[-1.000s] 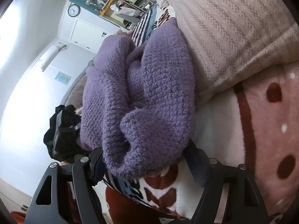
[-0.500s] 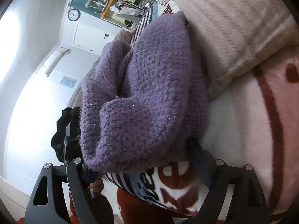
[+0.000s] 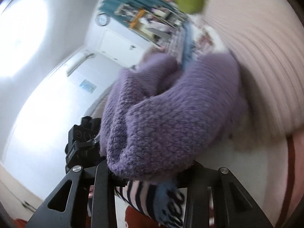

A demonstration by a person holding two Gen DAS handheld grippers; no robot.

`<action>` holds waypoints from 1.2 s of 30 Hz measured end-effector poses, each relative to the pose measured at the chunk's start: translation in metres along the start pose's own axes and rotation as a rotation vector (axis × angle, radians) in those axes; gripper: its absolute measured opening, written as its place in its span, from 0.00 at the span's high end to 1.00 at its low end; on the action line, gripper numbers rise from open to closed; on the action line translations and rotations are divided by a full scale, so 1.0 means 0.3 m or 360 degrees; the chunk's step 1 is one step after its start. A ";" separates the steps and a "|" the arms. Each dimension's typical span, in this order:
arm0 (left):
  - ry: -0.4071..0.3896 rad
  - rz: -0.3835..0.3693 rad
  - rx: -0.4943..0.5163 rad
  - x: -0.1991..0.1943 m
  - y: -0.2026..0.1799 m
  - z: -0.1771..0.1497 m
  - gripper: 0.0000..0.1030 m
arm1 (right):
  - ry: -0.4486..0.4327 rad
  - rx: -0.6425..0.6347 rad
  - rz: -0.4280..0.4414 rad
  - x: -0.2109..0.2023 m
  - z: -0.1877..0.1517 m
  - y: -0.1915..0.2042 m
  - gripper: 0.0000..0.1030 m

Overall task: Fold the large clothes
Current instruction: 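Lift the folded cardigan with both grippers and carry it toward the clothes pile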

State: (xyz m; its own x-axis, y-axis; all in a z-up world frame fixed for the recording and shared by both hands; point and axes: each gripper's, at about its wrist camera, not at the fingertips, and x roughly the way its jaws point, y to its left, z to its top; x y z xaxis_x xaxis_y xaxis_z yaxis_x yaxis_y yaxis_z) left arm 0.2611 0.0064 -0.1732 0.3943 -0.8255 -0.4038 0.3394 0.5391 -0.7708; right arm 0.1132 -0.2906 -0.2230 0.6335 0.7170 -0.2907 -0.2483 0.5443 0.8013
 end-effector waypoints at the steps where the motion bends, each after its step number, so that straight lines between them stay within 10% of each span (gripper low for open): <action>1: -0.0032 0.0009 0.0036 -0.039 -0.012 0.023 0.44 | -0.0002 -0.0046 0.0019 0.010 0.021 0.038 0.74; 7: -0.0123 0.0050 0.0046 -0.230 0.013 0.108 0.44 | 0.0069 -0.0254 0.0101 0.129 0.082 0.252 0.75; 14: 0.0295 0.0135 -0.0190 -0.232 0.232 -0.087 0.28 | 0.0352 -0.0008 0.0030 0.210 -0.119 0.080 0.75; 23: 0.0286 0.0037 -0.0220 -0.215 0.266 -0.009 0.01 | 0.0396 0.0098 -0.0017 0.158 -0.265 -0.014 0.75; 28: 0.0385 0.0149 -0.0211 -0.086 0.311 0.045 0.00 | 0.0354 0.0230 -0.0017 0.162 -0.275 -0.039 0.41; 36: 0.0571 0.0171 -0.0059 -0.038 0.309 0.026 0.00 | 0.0329 0.0463 0.0019 0.182 -0.323 -0.133 0.30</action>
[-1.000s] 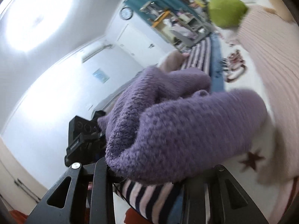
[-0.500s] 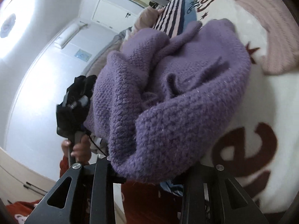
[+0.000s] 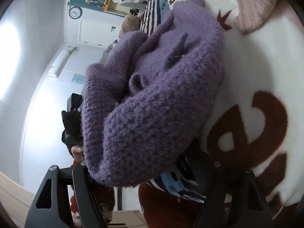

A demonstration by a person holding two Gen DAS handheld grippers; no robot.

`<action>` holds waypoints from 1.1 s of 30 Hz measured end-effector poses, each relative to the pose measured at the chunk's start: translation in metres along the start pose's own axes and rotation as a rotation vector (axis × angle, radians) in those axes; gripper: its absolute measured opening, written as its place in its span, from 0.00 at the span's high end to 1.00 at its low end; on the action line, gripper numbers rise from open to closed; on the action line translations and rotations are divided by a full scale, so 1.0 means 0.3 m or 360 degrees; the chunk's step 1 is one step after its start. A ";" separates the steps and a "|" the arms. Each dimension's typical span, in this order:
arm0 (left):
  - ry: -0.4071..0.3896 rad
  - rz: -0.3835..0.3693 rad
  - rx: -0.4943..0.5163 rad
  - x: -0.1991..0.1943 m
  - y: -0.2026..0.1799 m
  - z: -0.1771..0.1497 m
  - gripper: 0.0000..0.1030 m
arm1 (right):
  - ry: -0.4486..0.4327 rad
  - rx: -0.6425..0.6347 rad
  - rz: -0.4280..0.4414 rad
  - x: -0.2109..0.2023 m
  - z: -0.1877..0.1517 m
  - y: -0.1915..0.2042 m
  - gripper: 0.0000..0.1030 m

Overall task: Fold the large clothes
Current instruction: 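Lift the folded cardigan with both grippers and carry it toward the clothes pile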

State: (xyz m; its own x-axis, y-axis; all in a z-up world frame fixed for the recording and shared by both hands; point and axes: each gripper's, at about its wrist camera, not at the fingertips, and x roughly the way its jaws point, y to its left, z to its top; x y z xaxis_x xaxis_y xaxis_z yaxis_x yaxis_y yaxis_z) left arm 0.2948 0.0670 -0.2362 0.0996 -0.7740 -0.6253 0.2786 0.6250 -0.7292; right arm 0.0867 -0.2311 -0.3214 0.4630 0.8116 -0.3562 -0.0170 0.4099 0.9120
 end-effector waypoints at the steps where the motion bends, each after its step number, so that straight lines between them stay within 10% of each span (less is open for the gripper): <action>1: 0.0027 0.0003 0.0006 0.005 0.003 -0.003 0.00 | -0.0004 -0.0008 0.0008 0.009 0.006 -0.001 0.32; 7: 0.0077 0.0101 0.0071 0.037 -0.021 -0.043 0.00 | -0.0041 -0.0003 0.0077 0.060 0.008 0.037 0.66; 12: -0.0149 0.0197 0.0181 -0.021 -0.130 -0.079 0.21 | -0.0128 -0.0200 0.0009 0.049 0.039 0.152 0.73; 18: -0.0346 0.0046 0.0244 -0.154 -0.228 -0.037 0.24 | -0.0237 -0.0550 -0.0005 0.000 0.122 0.364 0.75; 26: -0.0736 0.0029 0.0437 -0.528 -0.399 0.019 0.24 | -0.0311 -0.0973 0.0091 -0.004 0.215 0.732 0.75; 33: -0.1087 0.0255 0.0584 -1.052 -0.482 -0.026 0.24 | -0.0272 -0.1329 0.0311 0.179 0.231 1.187 0.75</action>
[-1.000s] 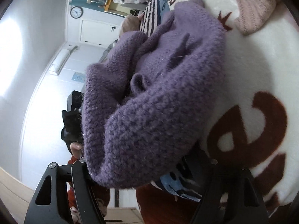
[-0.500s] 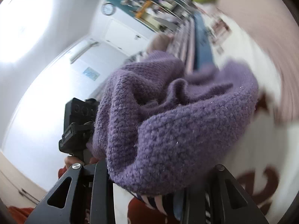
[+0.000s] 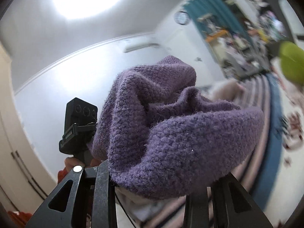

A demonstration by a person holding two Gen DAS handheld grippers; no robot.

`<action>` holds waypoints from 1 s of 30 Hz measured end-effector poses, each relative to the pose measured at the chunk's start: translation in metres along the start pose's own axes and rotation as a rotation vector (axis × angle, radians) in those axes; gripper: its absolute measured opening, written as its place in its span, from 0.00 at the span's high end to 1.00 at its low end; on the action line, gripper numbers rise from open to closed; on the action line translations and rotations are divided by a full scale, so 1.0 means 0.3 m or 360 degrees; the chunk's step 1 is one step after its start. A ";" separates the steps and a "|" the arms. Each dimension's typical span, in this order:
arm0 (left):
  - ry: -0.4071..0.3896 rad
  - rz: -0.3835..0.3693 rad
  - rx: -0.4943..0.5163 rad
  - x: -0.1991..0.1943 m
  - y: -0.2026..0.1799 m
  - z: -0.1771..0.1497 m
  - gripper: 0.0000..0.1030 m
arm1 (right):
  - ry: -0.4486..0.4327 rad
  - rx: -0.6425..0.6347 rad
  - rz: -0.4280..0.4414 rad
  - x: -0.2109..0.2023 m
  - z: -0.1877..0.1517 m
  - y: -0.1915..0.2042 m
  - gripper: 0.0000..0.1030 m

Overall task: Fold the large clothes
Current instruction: 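Lift the folded cardigan with both grippers and carry it toward the clothes pile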

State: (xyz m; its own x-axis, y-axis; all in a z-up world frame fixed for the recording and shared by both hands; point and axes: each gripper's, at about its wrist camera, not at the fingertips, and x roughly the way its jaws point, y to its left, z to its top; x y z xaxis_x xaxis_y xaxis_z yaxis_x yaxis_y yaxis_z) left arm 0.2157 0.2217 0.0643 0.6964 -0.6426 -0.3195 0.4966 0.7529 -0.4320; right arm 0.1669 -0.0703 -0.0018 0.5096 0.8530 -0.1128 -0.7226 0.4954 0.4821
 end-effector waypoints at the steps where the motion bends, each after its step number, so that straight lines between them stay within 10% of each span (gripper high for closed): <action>1: -0.0037 0.0051 0.0021 -0.070 0.015 0.033 0.24 | 0.0006 -0.0035 0.0038 0.056 0.030 0.045 0.75; 8: -0.0157 0.0403 0.0000 -0.497 0.241 0.127 0.24 | 0.0125 -0.0193 0.0260 0.494 0.096 0.330 0.75; 16: 0.0059 0.0712 -0.0340 -0.607 0.699 -0.106 0.23 | 0.0558 -0.0083 0.0277 0.979 -0.219 0.376 0.75; 30: 0.0019 0.0805 -0.0435 -0.656 0.719 -0.175 0.18 | 0.0652 -0.0125 0.0304 1.035 -0.345 0.442 0.68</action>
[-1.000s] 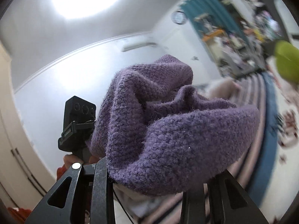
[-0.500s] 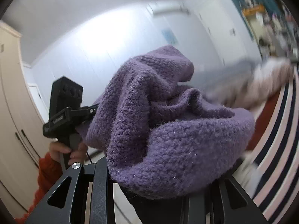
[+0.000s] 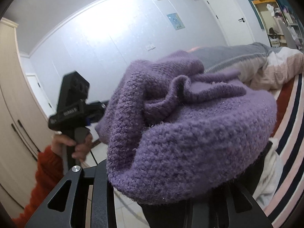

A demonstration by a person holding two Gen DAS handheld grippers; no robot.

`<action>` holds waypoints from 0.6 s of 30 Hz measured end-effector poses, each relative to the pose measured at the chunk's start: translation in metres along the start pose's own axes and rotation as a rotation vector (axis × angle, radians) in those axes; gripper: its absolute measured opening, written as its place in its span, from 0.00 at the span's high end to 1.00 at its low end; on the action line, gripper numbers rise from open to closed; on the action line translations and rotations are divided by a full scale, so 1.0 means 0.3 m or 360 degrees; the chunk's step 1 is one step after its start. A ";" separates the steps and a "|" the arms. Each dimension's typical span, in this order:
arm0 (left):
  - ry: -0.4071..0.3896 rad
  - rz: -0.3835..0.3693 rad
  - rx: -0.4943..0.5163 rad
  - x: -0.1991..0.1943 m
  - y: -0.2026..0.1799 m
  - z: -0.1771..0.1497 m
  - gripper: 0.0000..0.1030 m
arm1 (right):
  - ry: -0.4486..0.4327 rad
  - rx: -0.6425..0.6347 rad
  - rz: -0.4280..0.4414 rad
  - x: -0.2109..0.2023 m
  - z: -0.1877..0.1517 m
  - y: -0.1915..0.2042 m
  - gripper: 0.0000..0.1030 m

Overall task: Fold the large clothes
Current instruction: 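Lower the folded cardigan onto the clothes pile and open both grippers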

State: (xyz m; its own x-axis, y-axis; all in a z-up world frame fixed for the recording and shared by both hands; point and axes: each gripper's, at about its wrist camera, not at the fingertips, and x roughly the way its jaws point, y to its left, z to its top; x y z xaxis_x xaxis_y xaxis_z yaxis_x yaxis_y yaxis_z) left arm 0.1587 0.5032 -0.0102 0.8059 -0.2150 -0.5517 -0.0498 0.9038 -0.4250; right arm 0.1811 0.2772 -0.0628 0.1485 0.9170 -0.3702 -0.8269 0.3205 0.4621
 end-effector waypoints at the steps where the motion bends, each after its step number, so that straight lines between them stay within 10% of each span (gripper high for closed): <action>1: -0.0012 0.0012 0.0009 -0.022 -0.001 -0.012 0.18 | 0.0002 0.0012 0.0009 -0.009 -0.010 -0.013 0.64; 18: -0.0204 0.0277 0.0157 -0.257 -0.240 -0.053 0.14 | 0.0071 -0.0109 -0.0108 -0.201 -0.025 -0.105 0.40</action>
State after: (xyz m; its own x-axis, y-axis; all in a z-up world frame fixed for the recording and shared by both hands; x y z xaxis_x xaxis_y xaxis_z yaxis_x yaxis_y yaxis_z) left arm 0.0908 0.4488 0.0514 0.8588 -0.0095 -0.5122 -0.1418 0.9563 -0.2556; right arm 0.1941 0.2100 -0.0611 0.1820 0.8817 -0.4352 -0.8511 0.3629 0.3793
